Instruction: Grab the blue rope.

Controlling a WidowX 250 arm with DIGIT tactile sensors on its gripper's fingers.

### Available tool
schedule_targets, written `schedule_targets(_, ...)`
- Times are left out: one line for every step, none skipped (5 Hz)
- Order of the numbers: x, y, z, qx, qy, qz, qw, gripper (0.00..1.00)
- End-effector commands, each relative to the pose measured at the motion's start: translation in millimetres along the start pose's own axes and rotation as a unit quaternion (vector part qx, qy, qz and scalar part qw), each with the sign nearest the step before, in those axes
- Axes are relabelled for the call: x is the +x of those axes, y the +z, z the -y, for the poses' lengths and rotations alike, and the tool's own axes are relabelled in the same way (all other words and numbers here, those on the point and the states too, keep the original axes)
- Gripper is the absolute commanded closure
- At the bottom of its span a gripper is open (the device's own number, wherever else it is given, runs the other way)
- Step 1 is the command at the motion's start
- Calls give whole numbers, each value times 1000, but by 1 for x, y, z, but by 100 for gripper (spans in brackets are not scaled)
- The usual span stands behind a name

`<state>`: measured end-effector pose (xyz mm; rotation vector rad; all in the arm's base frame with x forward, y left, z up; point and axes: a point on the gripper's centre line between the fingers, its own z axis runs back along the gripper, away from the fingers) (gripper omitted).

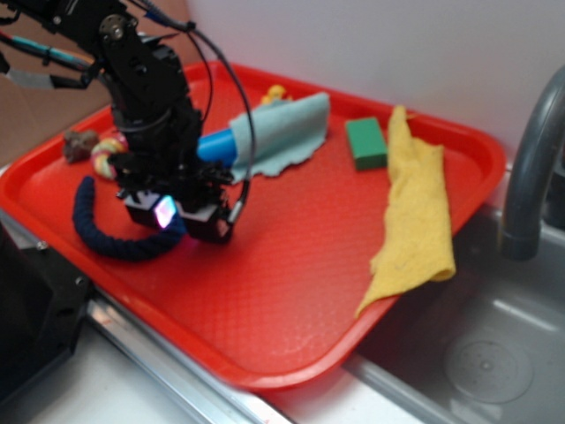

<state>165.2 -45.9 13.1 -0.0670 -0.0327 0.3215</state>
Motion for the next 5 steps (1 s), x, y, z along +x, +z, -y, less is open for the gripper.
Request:
schedule_targets(-12,52,-12,-18,-133,-18,991,100)
schedule_targets(-6,103,-18,-13,-175,-4,985,100)
schedule_targets(-1,153,-18,2,-178,-12,984,100)
schedule_targets(9,194,-5,32,-171,-22,984,100)
schedule_targets(13,203,-1,48,-172,-20,984,100)
